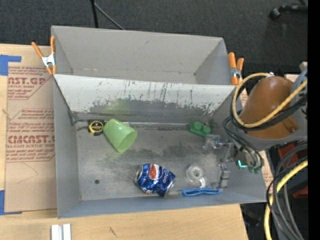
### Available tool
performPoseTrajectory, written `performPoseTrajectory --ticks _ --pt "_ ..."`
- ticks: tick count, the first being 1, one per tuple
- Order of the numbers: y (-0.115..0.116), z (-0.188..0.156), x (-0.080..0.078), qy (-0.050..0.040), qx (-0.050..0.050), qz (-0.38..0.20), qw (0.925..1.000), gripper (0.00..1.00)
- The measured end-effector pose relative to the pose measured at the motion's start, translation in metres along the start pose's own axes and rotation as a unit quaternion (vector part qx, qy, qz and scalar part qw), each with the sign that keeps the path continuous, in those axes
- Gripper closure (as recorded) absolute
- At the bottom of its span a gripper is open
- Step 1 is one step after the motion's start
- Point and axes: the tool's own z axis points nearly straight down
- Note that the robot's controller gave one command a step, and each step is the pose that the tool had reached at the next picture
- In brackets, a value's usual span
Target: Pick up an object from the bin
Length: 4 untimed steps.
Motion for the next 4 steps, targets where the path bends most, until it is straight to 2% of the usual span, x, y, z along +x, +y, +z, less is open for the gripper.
performPoseTrajectory --ticks 1,2,3,4 --pt "-0.001 0.079 -0.006 -0.0001 0.000 -0.049 0.9988 0.00" --pt "-0.003 0.073 -0.011 -0.0098 0.003 -0.048 0.9988 1.00" --pt "-0.001 0.075 -0.009 -0.0052 0.001 -0.049 0.9988 0.00" --pt "0.043 0.082 -0.016 -0.0038 -0.001 -0.060 0.9982 0.00"
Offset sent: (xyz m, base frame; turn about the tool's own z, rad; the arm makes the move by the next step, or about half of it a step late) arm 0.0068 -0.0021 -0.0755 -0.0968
